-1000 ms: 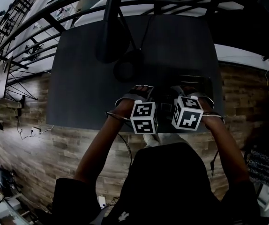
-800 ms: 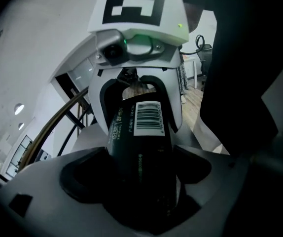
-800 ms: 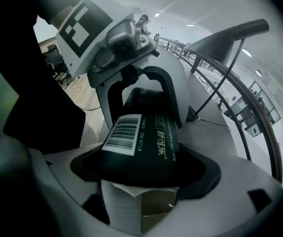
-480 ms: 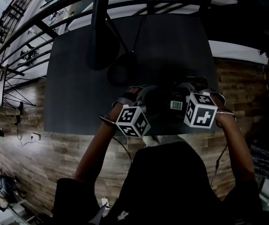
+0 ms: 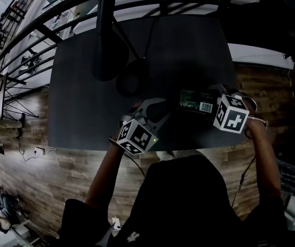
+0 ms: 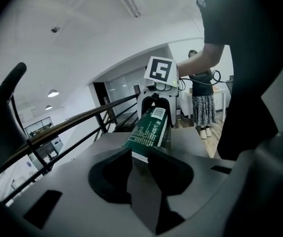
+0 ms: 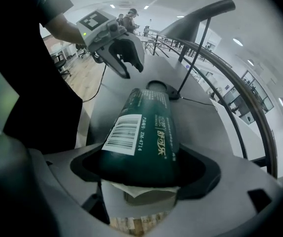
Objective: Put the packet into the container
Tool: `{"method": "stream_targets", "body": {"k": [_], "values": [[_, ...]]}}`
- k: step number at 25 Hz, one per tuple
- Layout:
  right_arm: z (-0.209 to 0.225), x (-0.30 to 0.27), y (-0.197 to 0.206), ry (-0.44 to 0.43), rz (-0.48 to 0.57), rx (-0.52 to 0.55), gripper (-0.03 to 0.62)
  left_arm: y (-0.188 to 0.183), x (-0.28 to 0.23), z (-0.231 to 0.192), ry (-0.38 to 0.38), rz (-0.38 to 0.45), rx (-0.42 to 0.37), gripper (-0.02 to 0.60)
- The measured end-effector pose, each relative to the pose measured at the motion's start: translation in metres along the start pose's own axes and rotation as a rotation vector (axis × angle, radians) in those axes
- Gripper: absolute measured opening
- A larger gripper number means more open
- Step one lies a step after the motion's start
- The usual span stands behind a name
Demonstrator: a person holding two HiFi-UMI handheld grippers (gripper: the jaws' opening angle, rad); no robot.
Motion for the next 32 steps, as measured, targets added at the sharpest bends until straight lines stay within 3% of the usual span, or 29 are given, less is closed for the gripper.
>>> {"method": "stream_targets", "body": {"k": [4,12,21,32], "values": [[0.012,-0.009,0.013,-0.004,-0.022,0.017,0.419,0.01,0.007,-0.002,-0.048,0.038,0.138,0.013],[0.019,-0.011,0.024,-0.049,-0.01,0.06,0.418,0.022,0.02,-0.007,-0.098,0.108,0.321,0.005],[0.028,-0.029,0.041,-0.085,-0.048,0.106,0.419,0.023,0.018,-0.011,-0.094,0.145,0.395,0.005],[0.028,-0.057,0.056,-0.177,0.005,0.093,0.419,0.024,0.016,-0.01,-0.072,0.125,0.387,0.005]]}}
Point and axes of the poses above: the fingertips, and each gripper's own axes: x backward along the fingers, z to its right, y out of its underside, the point moved 4 cm from there along x, backward along the fingers, and after that the axes turned 12 degrees about -x, right-handed, at the moved point
